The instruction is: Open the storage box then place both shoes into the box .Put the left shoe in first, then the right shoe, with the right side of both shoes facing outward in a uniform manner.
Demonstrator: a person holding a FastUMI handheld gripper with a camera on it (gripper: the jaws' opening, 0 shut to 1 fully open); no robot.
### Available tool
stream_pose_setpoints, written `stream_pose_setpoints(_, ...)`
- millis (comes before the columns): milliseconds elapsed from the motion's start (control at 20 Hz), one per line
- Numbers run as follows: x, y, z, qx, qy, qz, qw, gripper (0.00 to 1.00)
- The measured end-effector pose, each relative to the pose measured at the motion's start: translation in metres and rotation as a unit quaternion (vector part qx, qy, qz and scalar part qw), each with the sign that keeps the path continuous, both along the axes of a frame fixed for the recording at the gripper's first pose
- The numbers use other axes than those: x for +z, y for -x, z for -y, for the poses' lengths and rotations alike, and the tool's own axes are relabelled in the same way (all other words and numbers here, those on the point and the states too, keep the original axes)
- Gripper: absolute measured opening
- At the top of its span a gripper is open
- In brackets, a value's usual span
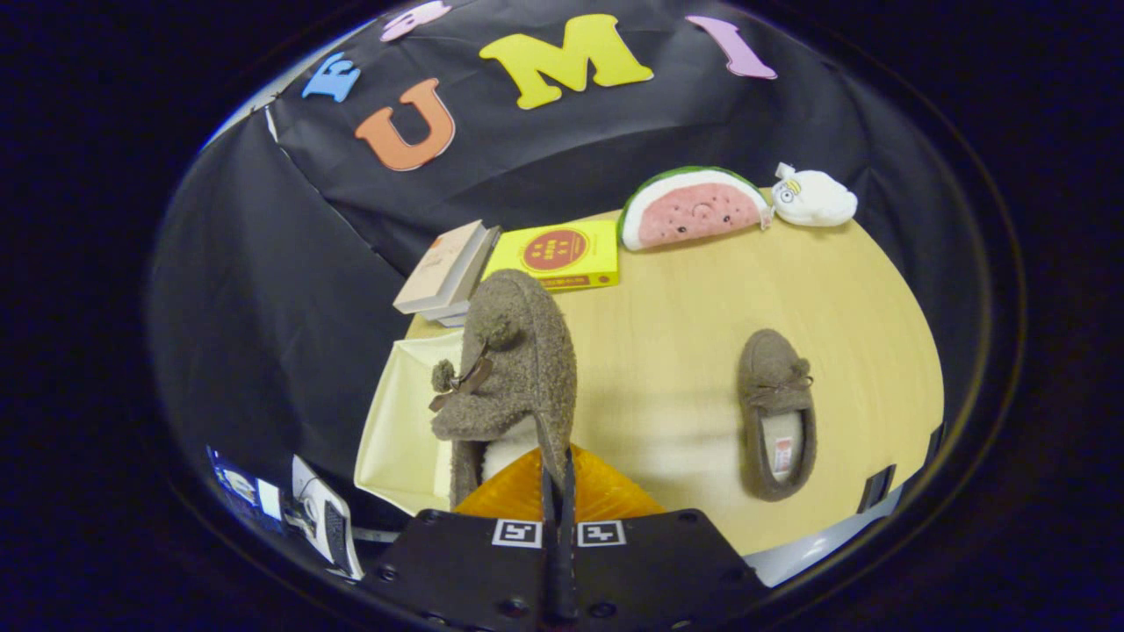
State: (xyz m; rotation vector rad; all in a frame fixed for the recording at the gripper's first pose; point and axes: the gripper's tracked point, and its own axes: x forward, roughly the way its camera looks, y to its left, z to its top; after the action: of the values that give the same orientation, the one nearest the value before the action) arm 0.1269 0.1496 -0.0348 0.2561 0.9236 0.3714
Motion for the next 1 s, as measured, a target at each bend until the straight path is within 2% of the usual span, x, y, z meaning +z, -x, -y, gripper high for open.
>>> stream_pose_setpoints(350, 0.006, 0.013, -0.106, 0.026, -0.039, -0.014, 0.999, 0.00)
stream_pose_setpoints(600, -0.031, 0.005, -0.168, 0.027, -0.044, -0.042, 0.998, 0.00)
stream_pose_setpoints(1000, -0.098, 0.000, -0.211, 0.015, -0.008, -0.074, 0.997, 0.00)
